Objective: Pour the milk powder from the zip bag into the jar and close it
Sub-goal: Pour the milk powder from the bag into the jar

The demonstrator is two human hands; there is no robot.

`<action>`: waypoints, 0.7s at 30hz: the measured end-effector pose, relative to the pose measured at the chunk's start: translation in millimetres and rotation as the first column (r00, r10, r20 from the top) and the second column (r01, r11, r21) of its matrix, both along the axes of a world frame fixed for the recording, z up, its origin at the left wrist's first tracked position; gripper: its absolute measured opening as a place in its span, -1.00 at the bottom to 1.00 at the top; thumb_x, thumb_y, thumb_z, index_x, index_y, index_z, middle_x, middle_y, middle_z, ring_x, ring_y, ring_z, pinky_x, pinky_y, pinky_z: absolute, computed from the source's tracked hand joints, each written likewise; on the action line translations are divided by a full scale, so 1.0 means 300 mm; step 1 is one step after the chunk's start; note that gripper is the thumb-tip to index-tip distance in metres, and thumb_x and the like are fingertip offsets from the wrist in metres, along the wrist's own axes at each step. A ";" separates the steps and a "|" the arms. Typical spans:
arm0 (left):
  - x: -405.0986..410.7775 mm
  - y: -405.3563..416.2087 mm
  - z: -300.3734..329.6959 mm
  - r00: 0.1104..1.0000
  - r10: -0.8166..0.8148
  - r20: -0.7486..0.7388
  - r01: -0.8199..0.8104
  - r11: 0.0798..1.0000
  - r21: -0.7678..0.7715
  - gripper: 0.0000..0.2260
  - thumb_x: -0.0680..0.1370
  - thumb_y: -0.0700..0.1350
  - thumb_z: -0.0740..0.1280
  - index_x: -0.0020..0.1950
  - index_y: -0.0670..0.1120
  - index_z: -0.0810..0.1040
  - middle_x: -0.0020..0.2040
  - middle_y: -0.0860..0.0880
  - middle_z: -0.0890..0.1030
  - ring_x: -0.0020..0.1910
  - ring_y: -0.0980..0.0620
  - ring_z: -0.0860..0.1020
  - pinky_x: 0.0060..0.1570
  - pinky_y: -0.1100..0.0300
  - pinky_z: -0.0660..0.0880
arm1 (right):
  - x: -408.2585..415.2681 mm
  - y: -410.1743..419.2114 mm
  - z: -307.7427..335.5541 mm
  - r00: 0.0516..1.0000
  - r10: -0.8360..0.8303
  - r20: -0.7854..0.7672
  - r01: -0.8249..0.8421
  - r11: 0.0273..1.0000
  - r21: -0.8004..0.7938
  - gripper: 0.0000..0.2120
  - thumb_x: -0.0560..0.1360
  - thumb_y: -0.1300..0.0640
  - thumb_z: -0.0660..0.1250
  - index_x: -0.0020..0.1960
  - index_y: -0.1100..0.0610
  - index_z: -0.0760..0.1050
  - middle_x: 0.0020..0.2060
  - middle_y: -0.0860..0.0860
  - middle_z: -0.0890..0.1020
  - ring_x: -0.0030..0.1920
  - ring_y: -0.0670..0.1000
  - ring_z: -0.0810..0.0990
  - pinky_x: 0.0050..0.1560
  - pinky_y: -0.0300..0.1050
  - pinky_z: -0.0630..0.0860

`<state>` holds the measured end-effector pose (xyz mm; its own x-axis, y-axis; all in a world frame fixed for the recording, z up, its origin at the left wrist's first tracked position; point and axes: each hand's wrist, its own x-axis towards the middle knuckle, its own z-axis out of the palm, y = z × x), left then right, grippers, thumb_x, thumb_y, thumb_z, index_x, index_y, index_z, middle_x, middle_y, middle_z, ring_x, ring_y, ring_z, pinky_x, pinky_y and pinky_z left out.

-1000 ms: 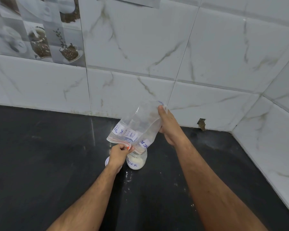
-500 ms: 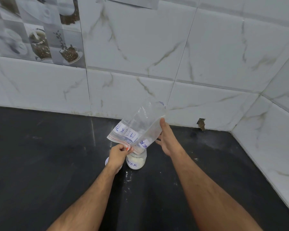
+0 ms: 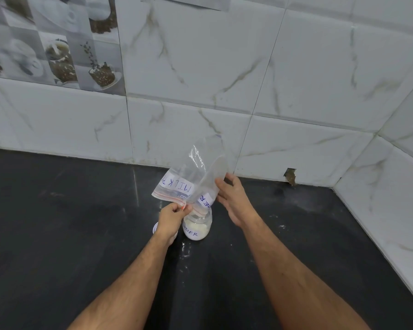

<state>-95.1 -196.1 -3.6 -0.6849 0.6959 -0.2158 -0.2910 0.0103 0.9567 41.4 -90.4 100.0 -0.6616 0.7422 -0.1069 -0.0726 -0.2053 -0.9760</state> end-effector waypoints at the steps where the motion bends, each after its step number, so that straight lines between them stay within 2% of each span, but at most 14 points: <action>1: -0.001 0.002 -0.002 1.000 -0.002 0.005 0.002 1.000 0.010 -0.98 0.51 -0.28 0.45 -0.09 -0.19 0.64 -0.24 0.04 0.70 -0.36 0.28 0.60 -0.35 0.45 0.48 | -0.002 0.002 -0.008 1.000 0.013 0.023 -0.013 1.000 0.013 -0.35 0.48 0.08 0.50 0.46 0.20 0.31 0.20 0.11 0.67 0.16 0.10 0.69 0.22 0.07 0.60; 3: 0.001 0.005 0.000 0.999 -0.016 0.030 0.015 0.999 0.032 -0.98 0.52 -0.28 0.44 -0.10 -0.18 0.64 -0.25 0.04 0.71 -0.36 0.27 0.61 -0.36 0.43 0.47 | -0.006 0.000 -0.019 0.996 0.043 0.081 -0.048 0.997 0.063 -0.53 0.52 0.15 0.47 0.37 0.19 0.42 0.05 0.07 0.73 0.06 0.07 0.71 0.08 0.02 0.64; 5: 0.004 0.005 0.003 0.998 -0.022 0.055 0.019 0.998 0.056 -0.98 0.52 -0.26 0.45 -0.11 -0.16 0.65 -0.24 0.03 0.72 -0.34 0.22 0.62 -0.35 0.41 0.48 | -0.015 -0.005 -0.021 0.991 0.065 0.118 -0.078 0.991 0.112 -0.66 0.57 0.18 0.41 0.31 0.17 0.48 0.01 0.06 0.74 0.05 0.07 0.71 0.12 0.09 0.64; 7: 0.004 0.007 0.002 0.996 -0.015 0.093 0.007 0.996 0.088 -0.97 0.52 -0.24 0.45 -0.12 -0.14 0.66 -0.20 -0.01 0.73 -0.30 0.17 0.62 -0.31 0.37 0.49 | -0.022 -0.012 -0.014 0.992 0.067 0.110 -0.081 0.988 0.130 -0.67 0.58 0.16 0.40 0.33 0.14 0.47 0.02 0.01 0.75 0.05 0.01 0.72 0.11 0.07 0.66; 10: 0.002 0.009 -0.002 0.989 -0.010 0.147 -0.008 0.993 0.122 -0.97 0.51 -0.22 0.46 -0.13 -0.13 0.67 -0.10 -0.12 0.74 -0.14 0.01 0.66 -0.11 0.19 0.54 | -0.027 -0.025 -0.008 0.989 0.076 0.131 -0.090 0.990 0.109 -0.61 0.57 0.05 0.41 0.36 0.04 0.41 -0.01 -0.13 0.75 0.01 -0.15 0.72 -0.06 -0.15 0.61; 12: 0.000 0.010 -0.005 0.987 -0.025 0.157 0.004 0.991 0.136 -0.98 0.51 -0.21 0.46 -0.10 -0.15 0.69 -0.02 -0.18 0.73 -0.01 -0.11 0.68 0.08 0.03 0.56 | -0.029 -0.029 -0.017 0.980 0.108 0.168 -0.124 0.988 0.090 -0.59 0.58 0.02 0.40 0.37 0.09 0.42 0.09 0.00 0.73 0.10 -0.03 0.71 0.05 -0.07 0.64; 14: -0.002 0.009 -0.004 0.988 -0.036 0.148 0.013 0.989 0.149 -0.97 0.51 -0.21 0.47 -0.10 -0.13 0.71 0.00 -0.19 0.73 0.06 -0.16 0.68 0.16 -0.04 0.56 | -0.030 -0.029 -0.028 0.984 0.088 0.158 -0.106 0.988 0.113 -0.58 0.57 0.05 0.42 0.36 0.13 0.42 0.17 0.12 0.69 0.18 0.09 0.68 0.20 0.03 0.62; 16: -0.001 0.008 -0.002 0.992 -0.029 0.121 0.011 0.989 0.148 -0.95 0.50 -0.22 0.47 -0.14 -0.10 0.73 -0.01 -0.18 0.73 0.05 -0.14 0.68 0.18 -0.05 0.56 | -0.031 -0.034 -0.035 0.991 0.060 0.122 -0.077 0.988 0.134 -0.57 0.55 0.11 0.44 0.37 0.10 0.39 0.22 0.10 0.66 0.22 0.06 0.66 0.23 -0.01 0.60; 18: -0.003 0.007 -0.005 0.995 -0.016 0.098 0.002 0.990 0.139 -0.95 0.49 -0.22 0.49 -0.15 -0.10 0.73 -0.03 -0.18 0.74 0.05 -0.13 0.69 0.20 -0.07 0.56 | -0.038 -0.045 -0.038 0.988 0.098 0.120 -0.115 0.983 0.144 -0.56 0.57 0.15 0.43 0.39 0.11 0.39 0.25 0.08 0.65 0.24 0.04 0.65 0.22 -0.02 0.60; 21: -0.005 0.011 -0.010 0.996 -0.006 0.084 -0.005 0.991 0.132 -0.97 0.47 -0.24 0.50 -0.13 -0.12 0.72 -0.03 -0.17 0.74 0.08 -0.16 0.68 0.23 -0.08 0.55 | -0.047 -0.054 -0.048 0.988 0.103 0.116 -0.123 0.977 0.176 -0.60 0.59 0.20 0.39 0.40 0.15 0.42 0.26 0.13 0.64 0.26 0.11 0.63 0.30 0.13 0.56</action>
<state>-96.6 -192.9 -6.5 -0.6681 0.7223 -0.1789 -0.3704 -0.1142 0.9218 27.2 -106.5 85.5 -0.7345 0.6767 -0.0504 0.0465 -0.0239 -0.9986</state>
